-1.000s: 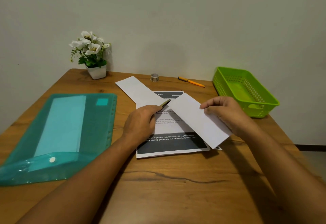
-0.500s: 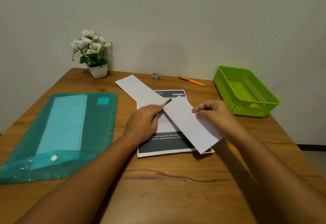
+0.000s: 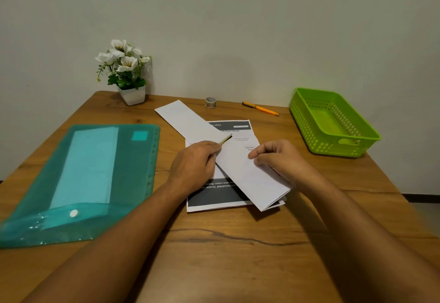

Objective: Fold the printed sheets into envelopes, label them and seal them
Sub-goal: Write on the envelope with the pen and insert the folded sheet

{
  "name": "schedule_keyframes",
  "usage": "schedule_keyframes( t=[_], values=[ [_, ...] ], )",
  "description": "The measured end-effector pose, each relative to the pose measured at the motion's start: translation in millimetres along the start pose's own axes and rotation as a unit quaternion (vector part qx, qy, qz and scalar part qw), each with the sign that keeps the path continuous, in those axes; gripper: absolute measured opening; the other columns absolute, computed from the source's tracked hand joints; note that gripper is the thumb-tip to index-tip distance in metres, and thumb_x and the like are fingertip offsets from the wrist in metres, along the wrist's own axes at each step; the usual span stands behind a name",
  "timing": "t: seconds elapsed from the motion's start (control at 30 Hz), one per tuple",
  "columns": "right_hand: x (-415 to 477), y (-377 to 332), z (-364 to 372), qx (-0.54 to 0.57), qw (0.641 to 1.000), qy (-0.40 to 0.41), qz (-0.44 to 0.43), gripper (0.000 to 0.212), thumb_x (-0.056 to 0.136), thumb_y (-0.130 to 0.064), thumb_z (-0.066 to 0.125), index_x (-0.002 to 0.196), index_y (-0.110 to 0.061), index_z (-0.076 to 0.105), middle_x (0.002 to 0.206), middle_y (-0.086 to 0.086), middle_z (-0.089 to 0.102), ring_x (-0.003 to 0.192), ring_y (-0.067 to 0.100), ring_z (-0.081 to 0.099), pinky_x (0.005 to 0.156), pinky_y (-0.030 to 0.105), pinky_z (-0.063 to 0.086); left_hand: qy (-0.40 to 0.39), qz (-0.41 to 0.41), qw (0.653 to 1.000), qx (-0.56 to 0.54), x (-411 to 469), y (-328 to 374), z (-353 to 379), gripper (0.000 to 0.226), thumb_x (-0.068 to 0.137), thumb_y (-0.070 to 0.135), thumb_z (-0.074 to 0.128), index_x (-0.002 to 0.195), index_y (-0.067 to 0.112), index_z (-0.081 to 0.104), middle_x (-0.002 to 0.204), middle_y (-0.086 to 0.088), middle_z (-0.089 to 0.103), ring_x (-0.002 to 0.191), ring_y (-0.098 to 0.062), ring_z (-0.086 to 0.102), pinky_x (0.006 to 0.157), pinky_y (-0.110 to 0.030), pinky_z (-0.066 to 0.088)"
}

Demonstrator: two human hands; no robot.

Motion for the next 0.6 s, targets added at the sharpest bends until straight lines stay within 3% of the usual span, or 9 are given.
schedule_keyframes(
  t=[0.33,0.5,0.6],
  values=[
    [11,-1,-1,0.021,0.999,-0.027,0.030,0.014,0.093,0.005,0.065,0.102,0.000,0.075,0.096,0.018,0.075,0.070,0.020,0.073,0.049,0.022,0.052,-0.003,0.014,1.000,-0.009,-1,1,-2,0.030,0.099,0.020,0.058,0.123,0.023,0.075,0.127,0.009,0.072,0.115,-0.012,0.066,0.090,-0.037,0.058],
    [26,-2,7,0.009,1.000,-0.018,0.016,0.012,0.088,0.004,0.069,0.089,-0.008,0.072,0.093,0.016,0.074,0.082,0.027,0.071,0.056,0.026,0.054,-0.004,0.018,1.000,-0.011,-2,3,-4,0.030,0.097,0.019,0.059,0.121,0.023,0.076,0.126,0.010,0.072,0.113,-0.010,0.066,0.089,-0.035,0.059],
    [33,-5,13,-0.010,1.000,0.003,0.011,0.016,0.086,0.002,0.073,0.087,-0.012,0.066,0.089,0.013,0.070,0.080,0.025,0.067,0.052,0.023,0.050,-0.004,0.016,1.000,-0.017,-3,5,-6,0.030,0.096,0.019,0.059,0.120,0.023,0.077,0.125,0.010,0.073,0.112,-0.009,0.066,0.089,-0.035,0.059]
  ],
)
Point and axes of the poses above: each hand's wrist, its own x-axis towards the middle knuckle, its own z-axis out of the palm, y = z × x, the point moved 1 cm from there along x, towards the middle knuckle
